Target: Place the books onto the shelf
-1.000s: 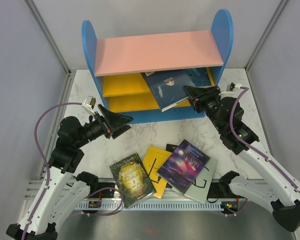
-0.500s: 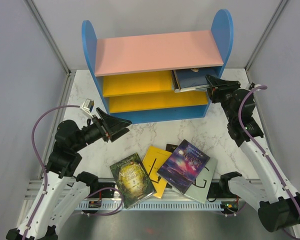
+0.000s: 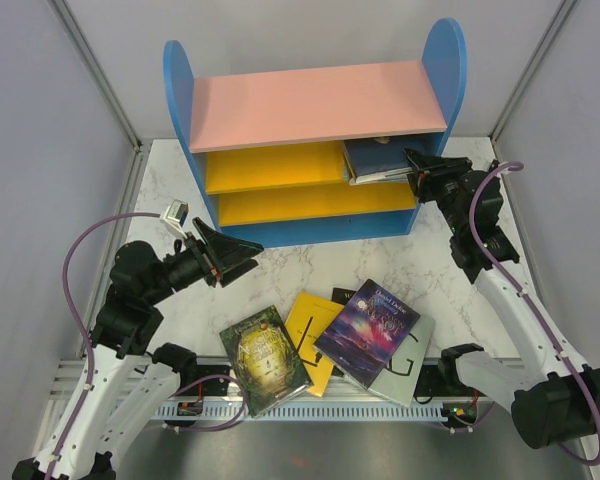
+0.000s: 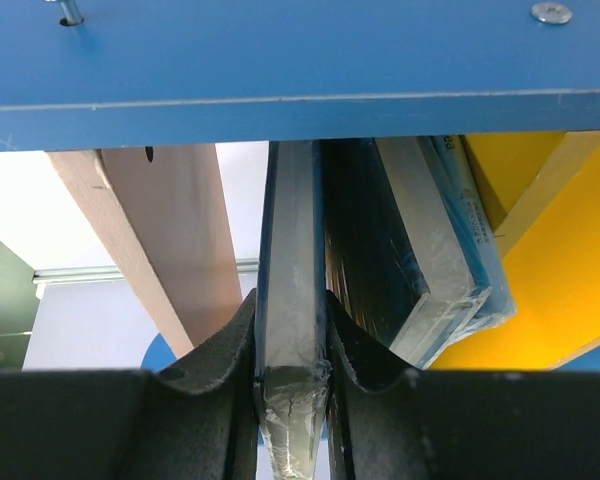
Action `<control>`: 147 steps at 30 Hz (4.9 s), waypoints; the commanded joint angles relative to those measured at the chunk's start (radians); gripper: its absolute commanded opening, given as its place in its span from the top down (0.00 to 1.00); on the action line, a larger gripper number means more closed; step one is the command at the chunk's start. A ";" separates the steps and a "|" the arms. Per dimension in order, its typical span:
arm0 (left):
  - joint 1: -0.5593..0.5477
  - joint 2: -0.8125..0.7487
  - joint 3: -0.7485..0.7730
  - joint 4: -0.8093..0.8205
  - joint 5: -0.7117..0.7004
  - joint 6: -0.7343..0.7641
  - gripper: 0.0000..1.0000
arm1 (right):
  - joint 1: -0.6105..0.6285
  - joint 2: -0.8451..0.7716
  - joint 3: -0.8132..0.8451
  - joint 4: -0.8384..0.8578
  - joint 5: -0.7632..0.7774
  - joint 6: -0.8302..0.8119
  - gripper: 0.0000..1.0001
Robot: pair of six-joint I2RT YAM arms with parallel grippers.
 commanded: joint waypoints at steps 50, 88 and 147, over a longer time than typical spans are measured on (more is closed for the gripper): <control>0.005 0.135 0.040 0.030 0.031 0.120 0.02 | -0.058 -0.042 0.156 -0.242 -0.288 -0.206 0.17; 0.004 0.147 0.046 0.007 0.029 0.130 0.04 | -0.067 -0.048 0.196 -0.340 -0.380 -0.247 0.08; -0.648 1.265 -0.193 1.260 0.246 -0.202 0.41 | -0.069 -0.674 -0.597 -1.114 -0.448 -0.663 0.27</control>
